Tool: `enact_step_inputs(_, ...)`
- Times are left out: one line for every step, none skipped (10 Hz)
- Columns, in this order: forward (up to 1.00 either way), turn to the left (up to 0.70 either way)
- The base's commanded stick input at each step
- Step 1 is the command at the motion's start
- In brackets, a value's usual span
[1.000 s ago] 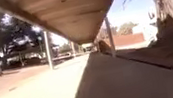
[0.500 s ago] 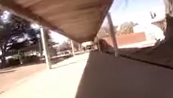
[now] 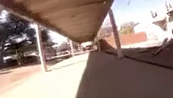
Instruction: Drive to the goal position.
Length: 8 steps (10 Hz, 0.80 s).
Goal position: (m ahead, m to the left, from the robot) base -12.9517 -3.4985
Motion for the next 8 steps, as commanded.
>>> enact_step_inputs(0.85, 0.00)
enact_step_inputs(0.85, 0.00)
enact_step_inputs(0.85, 0.00)
enact_step_inputs(0.85, 0.00)
enact_step_inputs(0.85, 0.00)
enact_step_inputs(0.85, 0.00)
enact_step_inputs(0.85, 0.00)
enact_step_inputs(0.85, 0.00)
